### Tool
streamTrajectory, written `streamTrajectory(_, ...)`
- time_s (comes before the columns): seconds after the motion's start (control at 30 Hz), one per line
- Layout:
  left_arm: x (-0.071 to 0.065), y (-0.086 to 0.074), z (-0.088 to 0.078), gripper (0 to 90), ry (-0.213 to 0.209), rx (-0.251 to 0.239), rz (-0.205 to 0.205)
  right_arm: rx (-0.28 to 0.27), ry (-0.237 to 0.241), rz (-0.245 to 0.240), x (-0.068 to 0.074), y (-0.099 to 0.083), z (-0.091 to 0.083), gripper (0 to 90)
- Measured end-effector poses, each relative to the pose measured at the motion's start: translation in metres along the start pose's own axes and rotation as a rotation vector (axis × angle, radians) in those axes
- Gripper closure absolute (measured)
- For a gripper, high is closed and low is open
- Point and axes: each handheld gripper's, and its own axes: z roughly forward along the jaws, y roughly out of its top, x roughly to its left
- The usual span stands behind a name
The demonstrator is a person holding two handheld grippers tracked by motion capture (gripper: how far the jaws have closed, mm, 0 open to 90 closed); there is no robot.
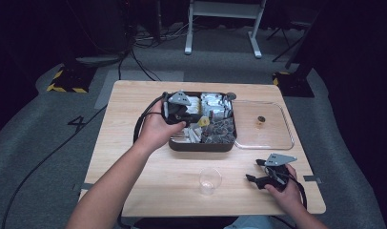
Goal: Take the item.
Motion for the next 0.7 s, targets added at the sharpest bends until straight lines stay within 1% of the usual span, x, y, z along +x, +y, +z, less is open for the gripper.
streamTrajectory(0.07,-0.005,-0.002,-0.001,90.0,-0.010,0.000,0.012,0.000,0.000,0.000,0.000,0.000,0.000,20.4)
streamTrajectory(0.1,-0.005,-0.002,-0.001,90.0,-0.010,0.000,0.012,0.000,0.000,0.000,0.000,0.000,0.000,20.4)
streamTrajectory(0.13,-0.010,-0.004,-0.002,90.0,-0.012,0.000,0.016,0.000,0.000,0.000,0.000,0.000,0.000,20.4)
streamTrajectory(0.17,-0.017,-0.007,-0.002,90.0,-0.028,-0.002,0.026,0.000,0.000,0.000,0.000,0.000,0.000,20.4)
streamTrajectory(0.2,-0.017,-0.007,-0.002,90.0,-0.028,-0.002,0.026,0.000,0.000,0.000,0.000,0.000,0.000,20.4)
streamTrajectory(0.23,-0.020,-0.008,-0.001,90.0,-0.034,-0.002,0.033,0.000,0.000,-0.001,0.000,0.000,0.000,20.4)
streamTrajectory(0.27,-0.028,-0.011,-0.001,90.0,-0.047,-0.001,0.050,0.000,0.000,0.000,0.000,0.000,0.000,20.4)
streamTrajectory(0.3,-0.028,-0.011,-0.001,90.0,-0.047,-0.001,0.050,0.000,0.000,0.000,0.000,0.000,0.000,20.4)
streamTrajectory(0.4,-0.042,-0.016,0.001,90.0,-0.079,-0.003,0.073,0.000,0.000,0.000,0.000,0.000,0.000,20.4)
streamTrajectory(0.43,-0.042,-0.016,0.001,90.0,-0.079,-0.003,0.073,0.000,0.001,0.000,0.000,0.000,0.000,20.4)
streamTrajectory(0.47,-0.045,-0.018,0.001,90.0,-0.087,-0.002,0.080,0.000,0.001,-0.001,0.000,0.000,0.000,20.4)
streamTrajectory(0.5,-0.051,-0.021,0.003,90.0,-0.097,-0.001,0.090,0.000,0.001,0.000,0.000,0.000,0.000,20.4)
streamTrajectory(0.53,-0.051,-0.021,0.003,90.0,-0.097,-0.001,0.090,0.000,0.001,0.000,0.000,0.000,0.000,20.4)
streamTrajectory(0.57,-0.057,-0.024,0.005,90.0,-0.107,0.001,0.100,0.000,0.000,-0.001,0.000,0.000,0.000,20.4)
streamTrajectory(0.6,-0.059,-0.026,0.006,90.0,-0.113,0.002,0.103,0.000,0.001,0.000,0.000,0.000,0.000,20.4)
streamTrajectory(0.63,-0.059,-0.026,0.006,90.0,-0.113,0.002,0.103,0.000,0.001,0.000,0.000,0.000,0.000,20.4)
streamTrajectory(0.7,-0.067,-0.032,0.010,90.0,-0.127,0.002,0.110,0.000,0.001,0.000,0.000,0.000,0.000,20.4)
